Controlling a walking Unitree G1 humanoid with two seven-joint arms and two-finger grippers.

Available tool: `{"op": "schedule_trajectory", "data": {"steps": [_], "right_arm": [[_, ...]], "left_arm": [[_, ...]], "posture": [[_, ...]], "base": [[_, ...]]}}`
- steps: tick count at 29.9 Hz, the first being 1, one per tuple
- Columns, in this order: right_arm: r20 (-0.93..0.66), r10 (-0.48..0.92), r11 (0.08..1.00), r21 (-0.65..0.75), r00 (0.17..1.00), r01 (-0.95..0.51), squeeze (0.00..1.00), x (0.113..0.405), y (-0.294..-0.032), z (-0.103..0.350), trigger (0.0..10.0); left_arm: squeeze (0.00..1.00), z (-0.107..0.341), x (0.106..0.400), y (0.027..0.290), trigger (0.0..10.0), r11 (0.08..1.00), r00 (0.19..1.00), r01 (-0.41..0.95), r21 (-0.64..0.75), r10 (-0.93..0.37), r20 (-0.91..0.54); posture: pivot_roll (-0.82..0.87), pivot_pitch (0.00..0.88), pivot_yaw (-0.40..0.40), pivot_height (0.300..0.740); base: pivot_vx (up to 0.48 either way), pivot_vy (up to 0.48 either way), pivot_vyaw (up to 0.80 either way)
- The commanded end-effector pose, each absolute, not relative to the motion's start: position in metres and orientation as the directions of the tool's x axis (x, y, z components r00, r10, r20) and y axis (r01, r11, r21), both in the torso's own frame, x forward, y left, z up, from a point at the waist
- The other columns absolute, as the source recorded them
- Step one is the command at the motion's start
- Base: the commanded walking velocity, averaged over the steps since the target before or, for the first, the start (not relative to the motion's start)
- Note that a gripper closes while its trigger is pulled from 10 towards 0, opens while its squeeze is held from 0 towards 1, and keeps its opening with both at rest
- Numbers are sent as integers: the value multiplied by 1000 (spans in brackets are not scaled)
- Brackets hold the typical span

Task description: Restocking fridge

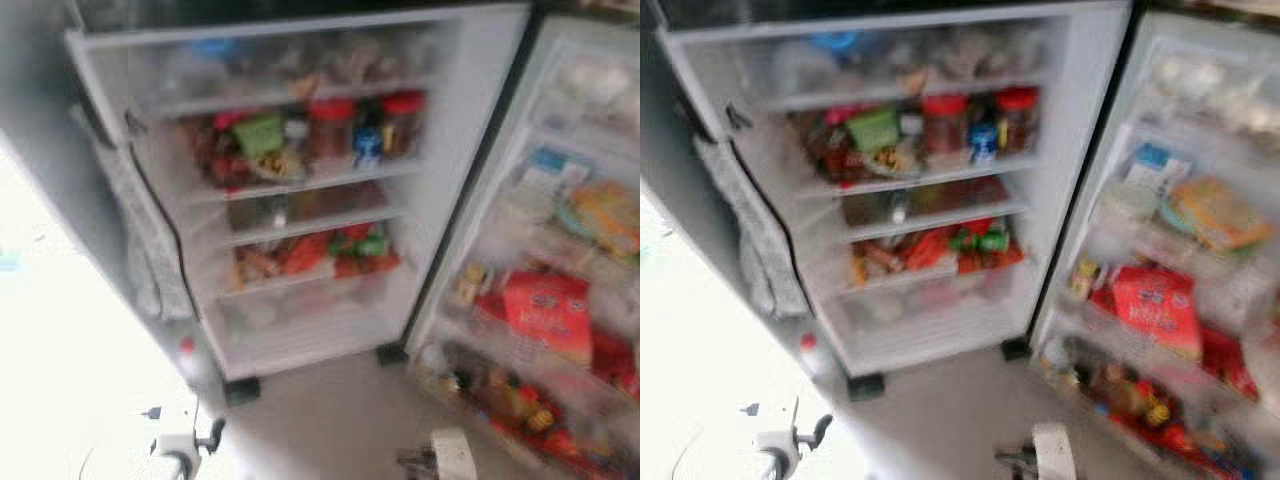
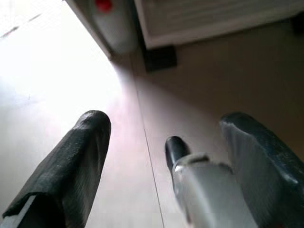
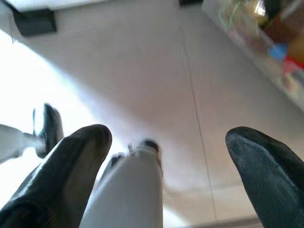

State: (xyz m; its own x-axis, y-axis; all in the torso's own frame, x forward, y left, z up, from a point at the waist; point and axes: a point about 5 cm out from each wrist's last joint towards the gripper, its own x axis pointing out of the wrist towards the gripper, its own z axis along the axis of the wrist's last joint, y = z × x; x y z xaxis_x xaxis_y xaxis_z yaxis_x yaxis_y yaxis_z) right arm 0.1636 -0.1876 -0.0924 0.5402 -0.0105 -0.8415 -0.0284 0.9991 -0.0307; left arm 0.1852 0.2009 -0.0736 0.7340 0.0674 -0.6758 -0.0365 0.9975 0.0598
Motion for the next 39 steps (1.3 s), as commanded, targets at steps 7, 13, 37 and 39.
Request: {"op": "schedule_trajectory", "data": {"steps": [7,13,37,39], "right_arm": [[-840,0,999,-19,543,-29,0,164,-184,-93,10000],[-837,1,999,-19,547,-30,0,165,-185,-92,10000],[-829,16,1000,-2,559,-30,0,169,-181,-91,10000],[-828,17,1000,0,560,-30,0,169,-180,-91,10000]], "left_arm": [[0,-71,189,207,10000,996,738,-42,81,86,-669],[0,-71,188,207,10000,996,737,-45,80,87,-670],[0,-72,188,205,10000,996,734,-39,84,86,-674],[0,-72,187,205,10000,996,732,-39,84,86,-676]], "posture": [[-45,59,16,740],[-45,64,16,740],[-47,74,15,740],[-47,74,15,740]], "base": [[-264,0,0],[-262,0,0],[-187,0,0],[0,0,0]]}}
